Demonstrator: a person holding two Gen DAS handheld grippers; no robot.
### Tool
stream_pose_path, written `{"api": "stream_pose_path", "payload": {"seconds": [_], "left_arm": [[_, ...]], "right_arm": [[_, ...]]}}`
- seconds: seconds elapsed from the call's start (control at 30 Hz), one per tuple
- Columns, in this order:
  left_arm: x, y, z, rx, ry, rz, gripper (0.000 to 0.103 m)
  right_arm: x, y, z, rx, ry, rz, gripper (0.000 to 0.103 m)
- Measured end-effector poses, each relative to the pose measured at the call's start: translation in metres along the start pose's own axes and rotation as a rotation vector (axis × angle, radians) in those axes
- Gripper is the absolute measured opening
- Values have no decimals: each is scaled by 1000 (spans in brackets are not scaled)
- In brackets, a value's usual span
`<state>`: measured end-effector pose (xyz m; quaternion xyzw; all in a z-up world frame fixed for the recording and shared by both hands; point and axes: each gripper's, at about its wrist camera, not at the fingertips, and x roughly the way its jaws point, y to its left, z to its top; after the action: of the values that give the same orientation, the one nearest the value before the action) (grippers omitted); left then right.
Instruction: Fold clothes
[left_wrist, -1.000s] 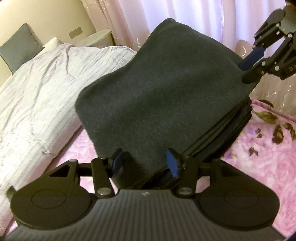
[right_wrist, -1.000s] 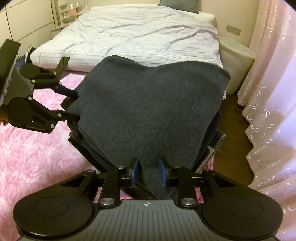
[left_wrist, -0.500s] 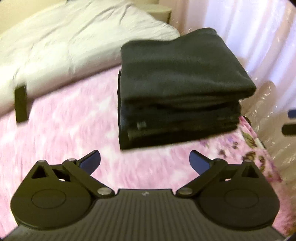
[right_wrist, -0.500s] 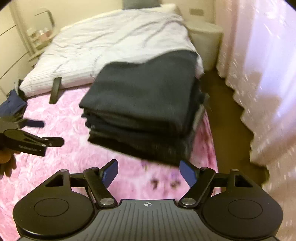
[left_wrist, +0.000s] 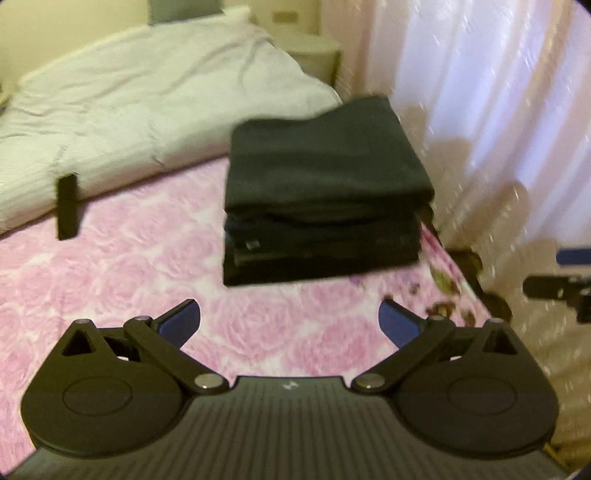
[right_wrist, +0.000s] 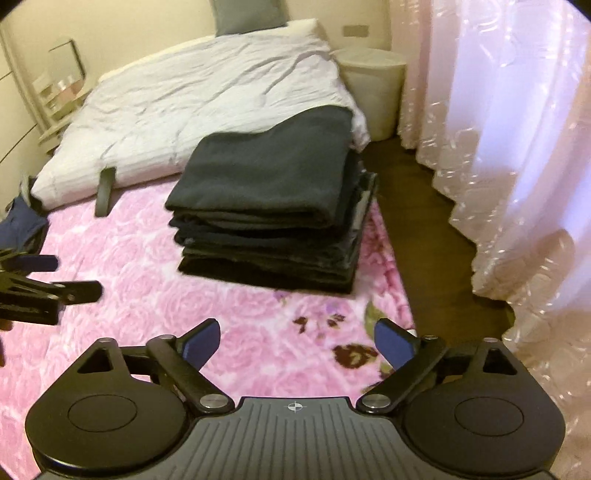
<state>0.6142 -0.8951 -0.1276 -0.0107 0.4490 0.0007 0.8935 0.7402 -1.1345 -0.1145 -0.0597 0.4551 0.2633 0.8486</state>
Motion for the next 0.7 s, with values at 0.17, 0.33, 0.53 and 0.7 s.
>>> {"api": "stream_pose_path", "payload": {"seconds": [0.17,0.33,0.53,0.7], "left_arm": [[-23,-9,1,-82,-12,71,102],[-38,-10,-6,-115,3,79,102],[-53,0,-13,-94,-7,51,102],[-66,10,-23,-66,-15,34,102]], "right_arm": [[-13,5,0,11,-22,18,101],[-23,14,-5,23,-25,11,103],[-43,26,-14,87,-53,-20,103],[-66,50,-24,126,-89,-82,103]]}}
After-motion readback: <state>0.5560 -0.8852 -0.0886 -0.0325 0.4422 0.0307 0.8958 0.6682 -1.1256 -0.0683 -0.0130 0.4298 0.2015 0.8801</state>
